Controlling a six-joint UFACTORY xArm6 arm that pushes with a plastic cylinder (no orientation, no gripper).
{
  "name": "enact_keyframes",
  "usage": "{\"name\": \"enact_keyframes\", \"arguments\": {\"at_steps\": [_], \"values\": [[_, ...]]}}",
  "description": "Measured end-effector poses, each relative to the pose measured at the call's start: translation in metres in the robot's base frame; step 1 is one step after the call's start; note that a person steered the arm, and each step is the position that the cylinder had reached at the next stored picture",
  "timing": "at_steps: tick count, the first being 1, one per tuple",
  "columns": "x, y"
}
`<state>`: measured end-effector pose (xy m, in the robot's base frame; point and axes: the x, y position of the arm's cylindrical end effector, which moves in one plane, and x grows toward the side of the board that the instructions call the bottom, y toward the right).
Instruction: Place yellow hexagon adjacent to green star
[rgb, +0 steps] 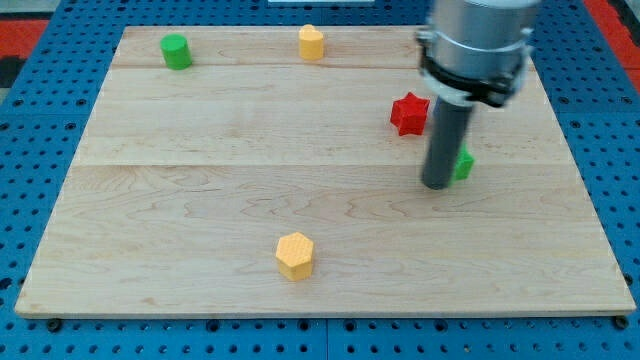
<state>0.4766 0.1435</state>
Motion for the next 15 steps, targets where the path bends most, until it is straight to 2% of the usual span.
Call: {"name": "enact_keyframes", "arguments": {"at_steps": [1, 2, 3, 4, 5, 6, 7, 8, 9, 10, 12, 14, 15], "values": [[0.002, 0.025], [0.054, -0.044], [0.108, -0.056], [0.141, -0.057], [0.142, -0.105], [0.141, -0.205], [0.118, -0.175], [0.076, -0.132], [0.048, -0.119], [0.048, -0.154], [0.032, -0.072], [0.045, -0.203], [-0.009, -0.155]]}}
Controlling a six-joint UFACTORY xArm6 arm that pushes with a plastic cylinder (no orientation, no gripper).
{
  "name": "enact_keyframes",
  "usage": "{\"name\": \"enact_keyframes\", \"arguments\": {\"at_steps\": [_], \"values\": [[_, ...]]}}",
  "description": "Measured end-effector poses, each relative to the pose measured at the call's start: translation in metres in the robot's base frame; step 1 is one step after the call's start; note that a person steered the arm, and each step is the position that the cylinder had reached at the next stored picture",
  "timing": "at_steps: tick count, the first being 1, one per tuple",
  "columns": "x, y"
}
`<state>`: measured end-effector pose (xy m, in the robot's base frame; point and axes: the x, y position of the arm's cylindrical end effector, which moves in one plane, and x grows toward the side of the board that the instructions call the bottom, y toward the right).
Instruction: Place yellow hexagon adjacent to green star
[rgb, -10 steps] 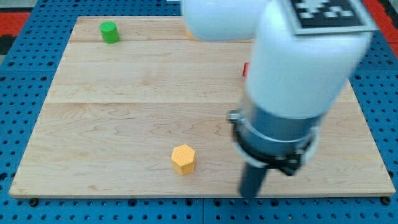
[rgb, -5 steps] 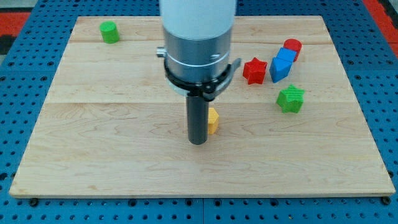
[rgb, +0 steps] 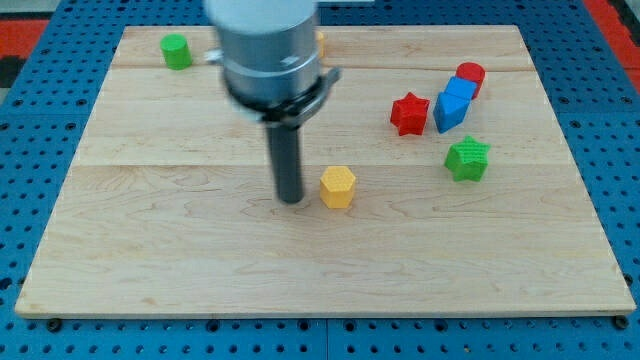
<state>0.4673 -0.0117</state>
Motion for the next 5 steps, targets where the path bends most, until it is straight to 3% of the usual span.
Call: {"name": "enact_keyframes", "arguments": {"at_steps": [1, 4, 5], "values": [[-0.007, 0.076], [0.102, 0.044], [0.099, 0.065]]}}
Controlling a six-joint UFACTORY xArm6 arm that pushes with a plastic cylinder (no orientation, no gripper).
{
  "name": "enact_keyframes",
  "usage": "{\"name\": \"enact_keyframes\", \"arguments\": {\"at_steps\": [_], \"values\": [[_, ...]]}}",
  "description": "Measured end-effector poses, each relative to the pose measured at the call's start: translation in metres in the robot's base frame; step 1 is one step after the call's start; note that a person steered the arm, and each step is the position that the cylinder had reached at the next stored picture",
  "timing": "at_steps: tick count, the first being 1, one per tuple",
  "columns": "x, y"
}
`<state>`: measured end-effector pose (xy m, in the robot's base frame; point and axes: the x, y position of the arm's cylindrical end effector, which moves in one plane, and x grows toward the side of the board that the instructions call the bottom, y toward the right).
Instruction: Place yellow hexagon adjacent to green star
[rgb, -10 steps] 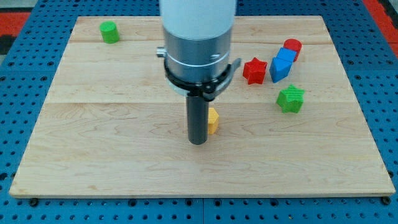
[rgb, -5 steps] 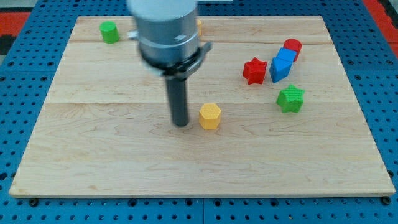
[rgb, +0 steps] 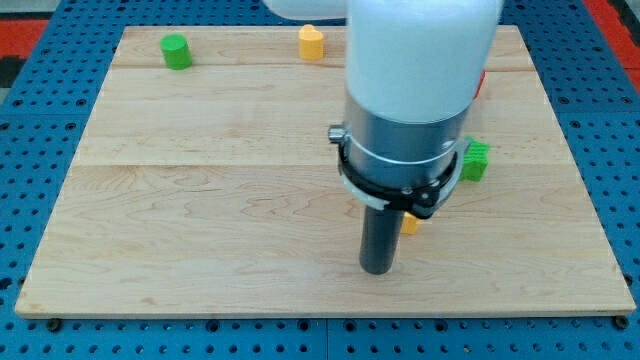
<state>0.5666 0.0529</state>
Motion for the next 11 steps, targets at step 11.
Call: {"name": "enact_keyframes", "arguments": {"at_steps": [11], "values": [[-0.061, 0.036]]}}
